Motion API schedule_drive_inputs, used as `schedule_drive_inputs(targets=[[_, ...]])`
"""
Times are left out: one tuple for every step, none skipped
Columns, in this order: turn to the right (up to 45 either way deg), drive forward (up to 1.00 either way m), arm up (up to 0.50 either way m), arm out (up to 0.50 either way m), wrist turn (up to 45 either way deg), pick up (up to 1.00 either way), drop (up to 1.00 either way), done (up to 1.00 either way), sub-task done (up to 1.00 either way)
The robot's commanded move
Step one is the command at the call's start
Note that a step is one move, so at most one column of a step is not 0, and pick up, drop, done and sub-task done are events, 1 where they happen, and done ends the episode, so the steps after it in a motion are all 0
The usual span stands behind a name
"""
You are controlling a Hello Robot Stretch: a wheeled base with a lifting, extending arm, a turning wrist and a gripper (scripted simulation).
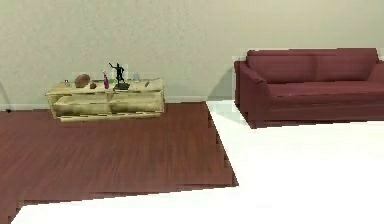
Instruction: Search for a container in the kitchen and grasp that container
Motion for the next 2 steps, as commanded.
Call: schedule_drive_inputs(targets=[[-12.0,0.00,0.00,0.00,0.0,0.00,0.00,0.00,0.00],[0.0,0.40,0.00,0.00,0.0,0.00,0.00,0.00,0.00]])
